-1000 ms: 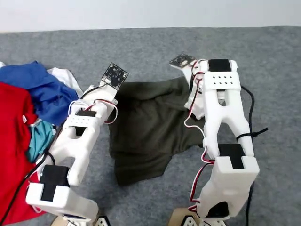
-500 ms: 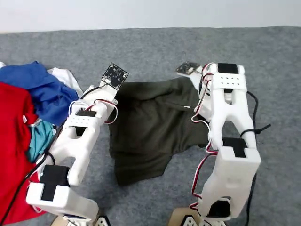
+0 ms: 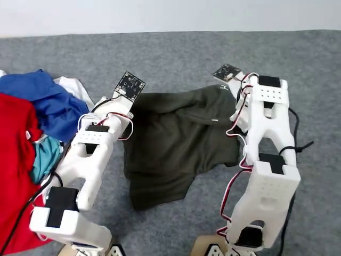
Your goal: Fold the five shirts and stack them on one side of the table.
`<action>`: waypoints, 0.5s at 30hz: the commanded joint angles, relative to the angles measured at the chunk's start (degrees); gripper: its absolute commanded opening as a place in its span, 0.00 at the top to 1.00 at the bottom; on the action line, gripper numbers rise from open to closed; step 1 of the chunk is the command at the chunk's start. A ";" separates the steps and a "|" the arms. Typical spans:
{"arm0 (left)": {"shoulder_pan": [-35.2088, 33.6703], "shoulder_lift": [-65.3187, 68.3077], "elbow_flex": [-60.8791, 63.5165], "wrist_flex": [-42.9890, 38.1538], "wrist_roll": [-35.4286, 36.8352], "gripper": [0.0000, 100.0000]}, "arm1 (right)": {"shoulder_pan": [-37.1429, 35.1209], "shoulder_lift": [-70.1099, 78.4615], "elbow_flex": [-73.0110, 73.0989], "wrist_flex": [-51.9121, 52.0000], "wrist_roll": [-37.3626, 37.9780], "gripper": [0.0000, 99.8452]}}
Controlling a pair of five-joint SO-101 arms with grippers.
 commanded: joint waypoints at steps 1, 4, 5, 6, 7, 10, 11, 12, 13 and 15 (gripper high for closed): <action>0.09 -0.53 -0.66 -1.49 -0.26 1.00 | 0.22 -0.75 -3.16 -1.36 1.85 0.94; 0.09 -0.53 -0.66 -1.49 -0.26 1.00 | 0.13 -1.10 -3.60 -1.45 4.57 0.97; 0.09 -0.53 -0.66 -1.49 -0.26 1.00 | 0.22 -1.10 -4.92 -1.01 4.48 0.98; 0.09 -0.53 -0.66 -1.49 -0.26 1.00 | 0.31 -1.10 -6.42 -0.57 4.40 0.99; 0.09 -0.53 -0.66 -1.49 -0.26 1.00 | 0.40 -1.10 -8.18 0.22 4.40 0.99; 0.09 -0.53 -0.66 -1.49 -0.26 1.00 | 0.04 -1.10 -14.59 3.91 4.40 0.99; 0.09 -0.53 -0.66 -1.49 -0.26 1.00 | -0.04 -1.10 -17.05 5.32 4.40 0.99; 0.00 -0.53 -0.66 -1.49 -0.26 1.00 | -0.31 -1.10 -19.34 6.64 4.40 0.99; 0.00 -0.53 -0.66 -1.49 -0.26 1.00 | -0.48 -1.10 -21.63 7.96 4.40 0.99; 0.00 -0.53 -0.66 -1.49 -0.26 1.00 | -0.84 -1.10 -26.11 11.03 4.40 0.99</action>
